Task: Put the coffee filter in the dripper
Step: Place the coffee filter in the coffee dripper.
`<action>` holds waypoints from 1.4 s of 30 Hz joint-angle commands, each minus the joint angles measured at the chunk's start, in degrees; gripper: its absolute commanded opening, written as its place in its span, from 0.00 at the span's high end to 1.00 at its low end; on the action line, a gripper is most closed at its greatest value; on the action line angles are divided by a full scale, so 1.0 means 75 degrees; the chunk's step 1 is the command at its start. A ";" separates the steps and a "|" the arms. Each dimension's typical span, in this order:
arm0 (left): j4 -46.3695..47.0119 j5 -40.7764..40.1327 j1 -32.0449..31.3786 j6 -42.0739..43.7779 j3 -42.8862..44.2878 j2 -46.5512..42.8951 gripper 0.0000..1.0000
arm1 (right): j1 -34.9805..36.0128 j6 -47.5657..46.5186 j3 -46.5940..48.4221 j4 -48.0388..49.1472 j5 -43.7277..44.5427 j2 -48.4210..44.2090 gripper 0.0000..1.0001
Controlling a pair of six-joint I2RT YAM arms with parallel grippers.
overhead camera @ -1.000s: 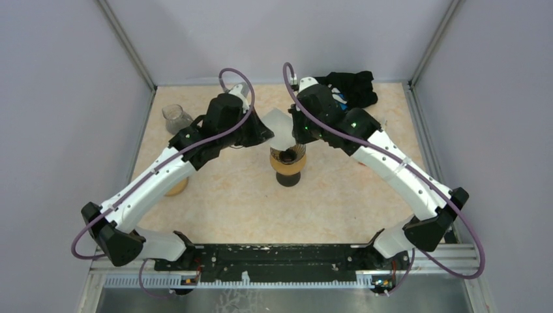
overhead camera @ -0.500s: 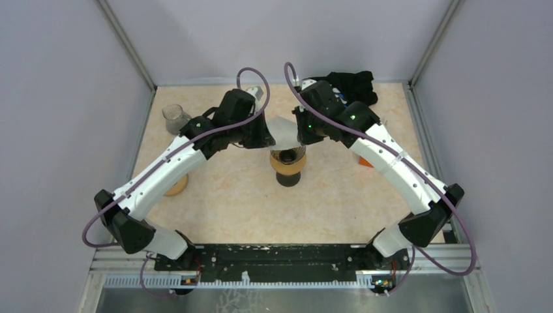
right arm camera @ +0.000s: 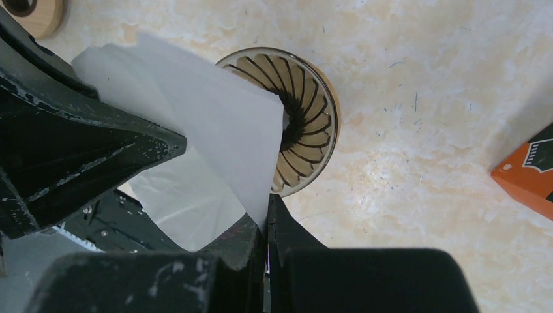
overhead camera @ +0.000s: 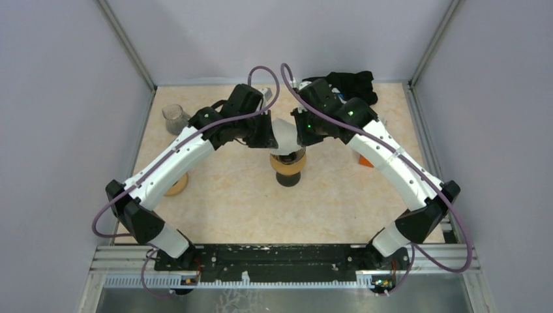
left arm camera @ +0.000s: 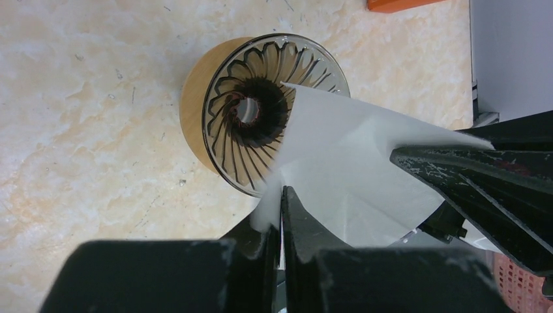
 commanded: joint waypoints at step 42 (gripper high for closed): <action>-0.0468 -0.0085 0.0121 0.0709 0.0327 0.0590 0.64 | -0.0467 -0.0222 -0.0558 0.0596 -0.0352 0.0263 0.79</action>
